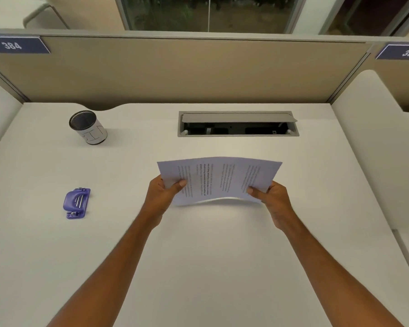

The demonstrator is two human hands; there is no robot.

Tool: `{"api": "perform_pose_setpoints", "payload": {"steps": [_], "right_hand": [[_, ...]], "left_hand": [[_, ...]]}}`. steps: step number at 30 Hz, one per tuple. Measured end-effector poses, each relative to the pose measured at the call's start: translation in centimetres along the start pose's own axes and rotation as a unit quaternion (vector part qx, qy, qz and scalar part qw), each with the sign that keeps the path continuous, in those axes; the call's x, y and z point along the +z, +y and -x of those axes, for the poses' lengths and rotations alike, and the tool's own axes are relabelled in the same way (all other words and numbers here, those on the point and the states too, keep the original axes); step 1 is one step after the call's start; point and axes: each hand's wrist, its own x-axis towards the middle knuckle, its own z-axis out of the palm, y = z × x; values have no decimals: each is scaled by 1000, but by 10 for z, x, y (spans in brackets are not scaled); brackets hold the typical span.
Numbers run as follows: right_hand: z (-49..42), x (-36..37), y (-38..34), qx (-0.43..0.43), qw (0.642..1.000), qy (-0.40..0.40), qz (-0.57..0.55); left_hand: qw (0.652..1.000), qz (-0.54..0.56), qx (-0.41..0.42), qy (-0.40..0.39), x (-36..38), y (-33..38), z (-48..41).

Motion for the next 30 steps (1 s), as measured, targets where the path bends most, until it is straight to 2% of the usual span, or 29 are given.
{"api": "perform_pose_setpoints", "payload": {"steps": [3, 10, 13, 19, 25, 28, 30], "right_hand": [[1, -9, -4, -4, 1000, -3, -22], [9, 7, -32, -2, 968, -38, -249], [16, 32, -37, -4, 953, -56, -296], [23, 79, -41, -15, 956, -22, -294], [22, 85, -48, -39, 968, 27, -247], [19, 71, -54, -41, 976, 25, -213], [16, 57, -56, -35, 982, 14, -187]], "left_hand": [[998, 70, 7, -8, -6, 6, 2], [976, 219, -11, -4, 3, 10, 6], [964, 264, -32, 28, 18, 5, 7], [940, 335, -54, 37, 48, -8, 15], [925, 373, -72, 24, 57, -14, 22], [933, 352, -76, 21, 36, -15, 21], [950, 298, -92, 0, 15, -13, 19]]}}
